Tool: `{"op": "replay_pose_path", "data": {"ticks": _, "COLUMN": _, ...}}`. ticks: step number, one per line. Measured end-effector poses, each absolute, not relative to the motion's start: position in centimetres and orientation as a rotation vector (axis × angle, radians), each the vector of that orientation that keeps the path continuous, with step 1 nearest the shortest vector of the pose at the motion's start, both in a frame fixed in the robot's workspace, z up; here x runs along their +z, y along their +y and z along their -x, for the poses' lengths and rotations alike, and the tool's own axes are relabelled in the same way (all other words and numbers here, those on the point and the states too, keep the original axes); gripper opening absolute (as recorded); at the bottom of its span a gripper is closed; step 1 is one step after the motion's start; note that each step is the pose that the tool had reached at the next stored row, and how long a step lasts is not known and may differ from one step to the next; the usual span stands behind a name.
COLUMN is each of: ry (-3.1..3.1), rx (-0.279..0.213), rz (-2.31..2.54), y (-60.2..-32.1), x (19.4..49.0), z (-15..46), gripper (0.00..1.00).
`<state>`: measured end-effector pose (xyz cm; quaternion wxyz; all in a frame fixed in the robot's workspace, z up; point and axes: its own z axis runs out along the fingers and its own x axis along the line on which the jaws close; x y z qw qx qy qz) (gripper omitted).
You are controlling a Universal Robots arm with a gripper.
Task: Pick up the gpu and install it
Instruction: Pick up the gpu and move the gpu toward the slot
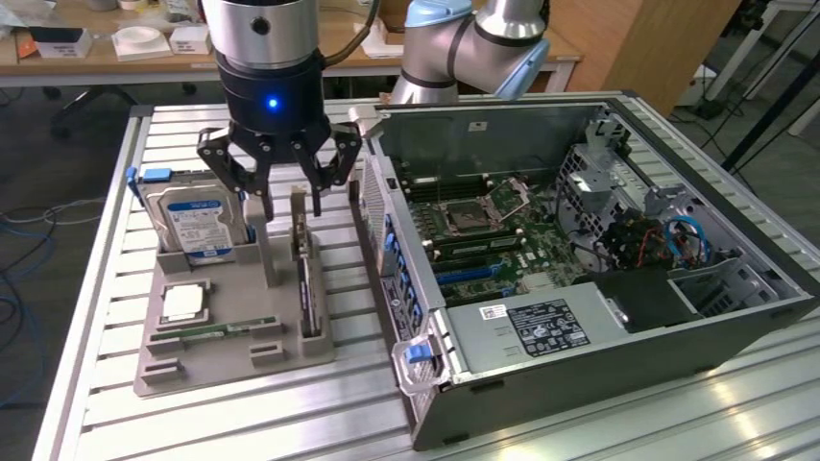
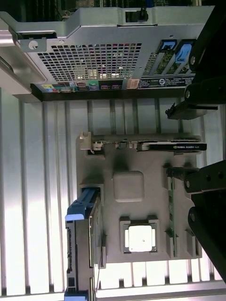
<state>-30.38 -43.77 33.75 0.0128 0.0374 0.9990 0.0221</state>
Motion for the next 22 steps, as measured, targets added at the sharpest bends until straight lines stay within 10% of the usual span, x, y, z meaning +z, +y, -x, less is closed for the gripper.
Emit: {"op": "replay_pose_path", "data": {"ticks": 22, "ry": 3.113, "rx": 0.068, "rz": -0.116, "y": -44.2, "x": 31.4, "z": 30.4, "gripper": 0.53}}
